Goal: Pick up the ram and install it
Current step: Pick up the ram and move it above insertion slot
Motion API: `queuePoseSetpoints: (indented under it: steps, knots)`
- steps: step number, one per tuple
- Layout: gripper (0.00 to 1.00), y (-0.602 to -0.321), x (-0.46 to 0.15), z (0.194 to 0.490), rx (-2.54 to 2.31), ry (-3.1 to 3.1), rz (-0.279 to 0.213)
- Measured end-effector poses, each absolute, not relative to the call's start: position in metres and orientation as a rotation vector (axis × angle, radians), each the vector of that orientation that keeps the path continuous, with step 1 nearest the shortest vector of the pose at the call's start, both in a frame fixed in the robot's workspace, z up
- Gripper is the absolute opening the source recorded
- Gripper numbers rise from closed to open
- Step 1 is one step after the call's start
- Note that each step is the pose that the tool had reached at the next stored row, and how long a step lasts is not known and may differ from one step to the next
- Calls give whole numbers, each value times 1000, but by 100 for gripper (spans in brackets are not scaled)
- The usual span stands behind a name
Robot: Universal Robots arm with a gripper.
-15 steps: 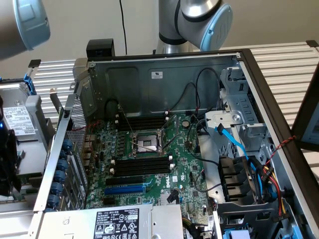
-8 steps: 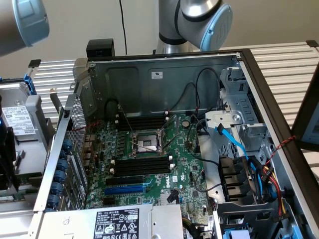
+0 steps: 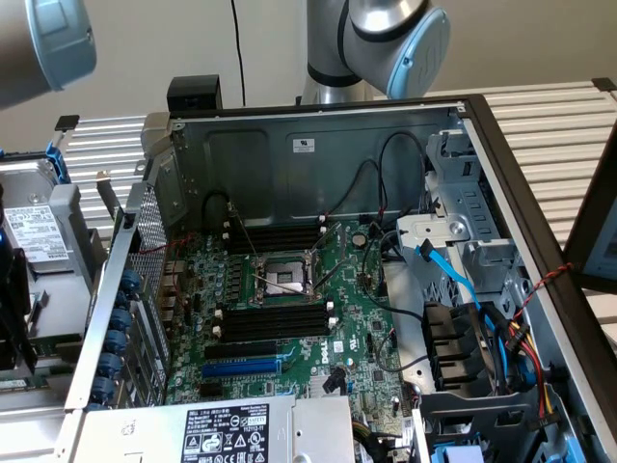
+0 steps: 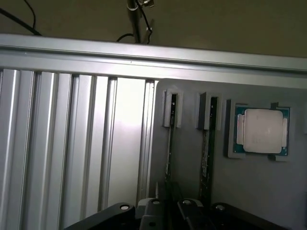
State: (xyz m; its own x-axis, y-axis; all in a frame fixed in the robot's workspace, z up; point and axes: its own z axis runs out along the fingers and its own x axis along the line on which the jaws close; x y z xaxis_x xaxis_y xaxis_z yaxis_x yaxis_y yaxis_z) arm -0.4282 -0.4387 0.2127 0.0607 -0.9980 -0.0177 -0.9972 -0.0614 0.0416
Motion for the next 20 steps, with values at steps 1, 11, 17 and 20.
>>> queuePoseSetpoints:
  steps: [1,11,17,20]
  knots:
    - [18,-439,-428,212,2277,-2138,-64]
    - [18,-434,-428,208,2292,-2121,-64]
    - [18,-434,-428,207,2286,-2112,-60]
    - [18,-434,-428,206,2282,-2108,-55]
